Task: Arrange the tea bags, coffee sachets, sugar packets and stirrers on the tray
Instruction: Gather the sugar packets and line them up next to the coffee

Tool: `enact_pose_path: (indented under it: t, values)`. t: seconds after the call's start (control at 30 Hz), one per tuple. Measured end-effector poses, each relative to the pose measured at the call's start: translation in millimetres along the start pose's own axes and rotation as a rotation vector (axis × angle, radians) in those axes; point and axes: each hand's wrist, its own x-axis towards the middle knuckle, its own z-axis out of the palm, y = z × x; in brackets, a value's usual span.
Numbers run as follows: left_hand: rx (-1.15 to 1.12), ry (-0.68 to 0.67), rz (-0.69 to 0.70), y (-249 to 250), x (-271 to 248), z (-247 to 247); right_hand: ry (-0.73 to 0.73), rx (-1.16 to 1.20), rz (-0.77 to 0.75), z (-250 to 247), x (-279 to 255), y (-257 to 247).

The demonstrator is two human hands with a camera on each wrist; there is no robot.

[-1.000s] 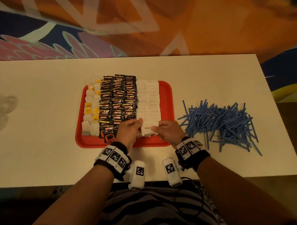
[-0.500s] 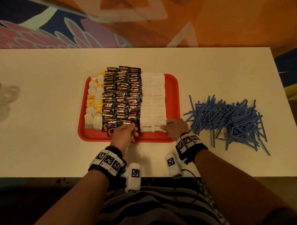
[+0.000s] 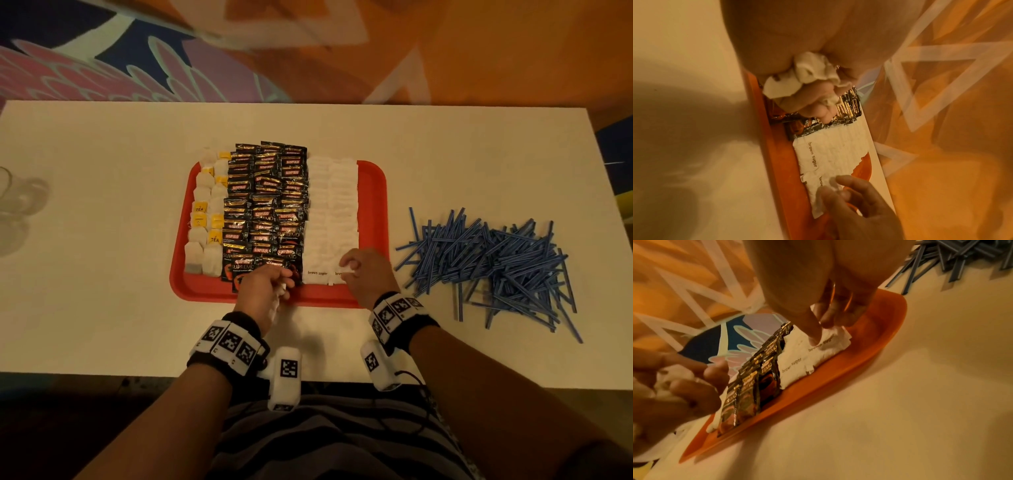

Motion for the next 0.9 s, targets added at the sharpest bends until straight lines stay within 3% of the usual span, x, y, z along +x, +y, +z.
enact_pose_path:
  t: [0.17,0.33,0.57,0.73,0.9]
  values:
    - [-0.064,-0.034,0.029,7,0,-1,-0.052,-0.027,-0.013,-7,0,-4]
    - [-0.112,-0.099,0.106,20,-10,10,0.024,0.295,-0.028,-37,-7,-38]
    - [-0.074,-0.237,0.306,48,-30,39,-0.161,0.442,-0.004,-51,-9,-85]
    - [0.012,-0.198,0.316,61,-38,43,-0.101,0.609,0.029,-70,-7,-93]
    - [0.011,-0.145,0.336,67,-42,42,-0.149,0.709,0.055,-78,-8,-95]
